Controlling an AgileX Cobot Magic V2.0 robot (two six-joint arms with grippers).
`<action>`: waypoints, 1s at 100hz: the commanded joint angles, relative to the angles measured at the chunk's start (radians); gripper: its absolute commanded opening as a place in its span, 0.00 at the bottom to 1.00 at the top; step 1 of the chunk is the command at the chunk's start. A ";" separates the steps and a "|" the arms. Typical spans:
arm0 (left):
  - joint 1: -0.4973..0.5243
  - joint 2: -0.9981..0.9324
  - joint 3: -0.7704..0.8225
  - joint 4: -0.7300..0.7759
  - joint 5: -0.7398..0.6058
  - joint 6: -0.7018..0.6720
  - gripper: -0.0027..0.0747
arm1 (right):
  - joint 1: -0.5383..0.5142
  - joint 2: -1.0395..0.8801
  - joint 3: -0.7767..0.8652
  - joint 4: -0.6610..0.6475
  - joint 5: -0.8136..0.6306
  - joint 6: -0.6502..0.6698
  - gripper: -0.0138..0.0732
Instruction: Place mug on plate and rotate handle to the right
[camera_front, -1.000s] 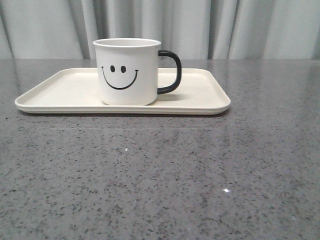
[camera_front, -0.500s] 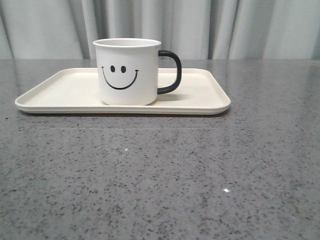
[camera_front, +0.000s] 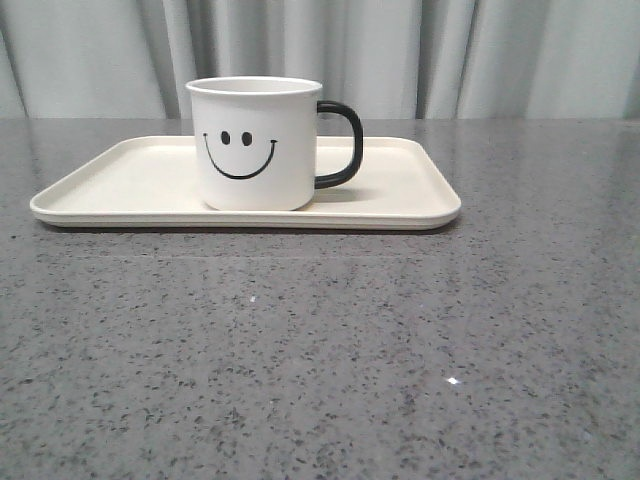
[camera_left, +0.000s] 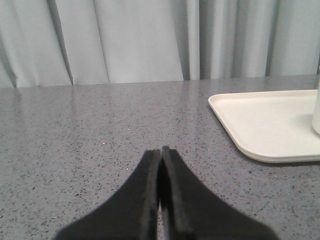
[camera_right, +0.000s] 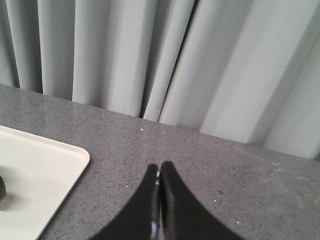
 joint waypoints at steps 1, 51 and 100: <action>0.001 -0.029 0.010 -0.010 -0.138 0.000 0.01 | -0.006 -0.001 -0.024 0.003 -0.069 -0.008 0.09; 0.001 -0.029 0.010 0.006 -0.119 0.000 0.01 | -0.006 0.000 -0.024 0.003 -0.067 -0.008 0.09; 0.001 -0.029 0.010 0.006 -0.138 0.000 0.01 | -0.006 0.000 -0.024 0.003 -0.067 -0.008 0.09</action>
